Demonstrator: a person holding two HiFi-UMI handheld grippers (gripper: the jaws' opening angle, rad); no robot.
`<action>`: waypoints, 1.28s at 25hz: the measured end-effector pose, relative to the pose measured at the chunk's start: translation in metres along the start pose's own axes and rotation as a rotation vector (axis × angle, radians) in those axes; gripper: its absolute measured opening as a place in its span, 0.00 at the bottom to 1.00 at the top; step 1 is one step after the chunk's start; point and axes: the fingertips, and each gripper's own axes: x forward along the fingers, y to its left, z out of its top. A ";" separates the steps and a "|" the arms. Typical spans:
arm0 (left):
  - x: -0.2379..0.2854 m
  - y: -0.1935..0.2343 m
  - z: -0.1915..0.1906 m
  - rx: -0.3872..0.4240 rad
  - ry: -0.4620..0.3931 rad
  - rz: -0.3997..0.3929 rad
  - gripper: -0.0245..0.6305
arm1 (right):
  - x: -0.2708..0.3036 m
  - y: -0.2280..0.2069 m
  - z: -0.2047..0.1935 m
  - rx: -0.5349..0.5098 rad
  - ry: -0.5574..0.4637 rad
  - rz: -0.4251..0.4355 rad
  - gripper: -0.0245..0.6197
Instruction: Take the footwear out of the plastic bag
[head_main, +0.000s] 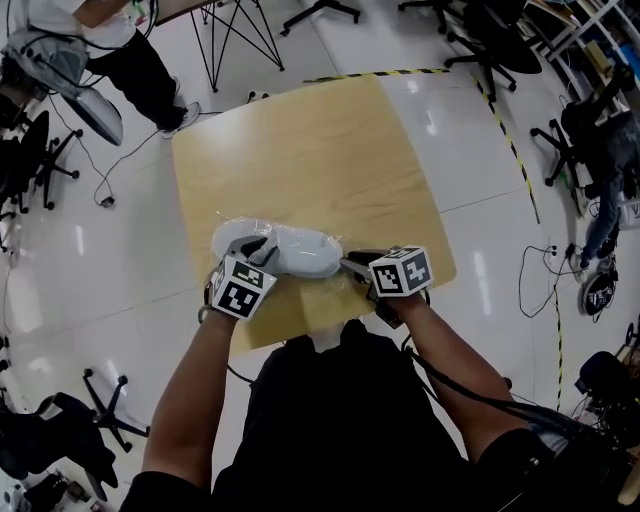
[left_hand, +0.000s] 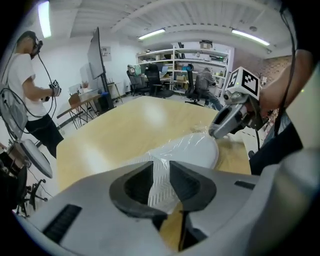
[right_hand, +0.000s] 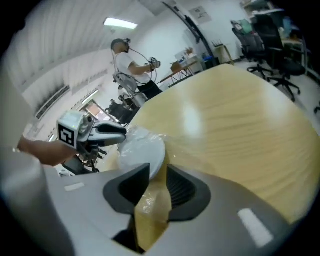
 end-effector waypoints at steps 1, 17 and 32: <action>0.002 -0.001 -0.004 -0.012 0.012 -0.017 0.20 | 0.003 -0.003 0.000 0.021 0.003 -0.003 0.21; 0.013 -0.005 -0.003 -0.025 -0.024 -0.054 0.15 | -0.027 -0.008 0.000 0.222 -0.125 0.166 0.10; 0.024 -0.026 0.020 0.187 -0.007 -0.044 0.09 | -0.088 -0.037 0.013 0.303 -0.254 0.165 0.08</action>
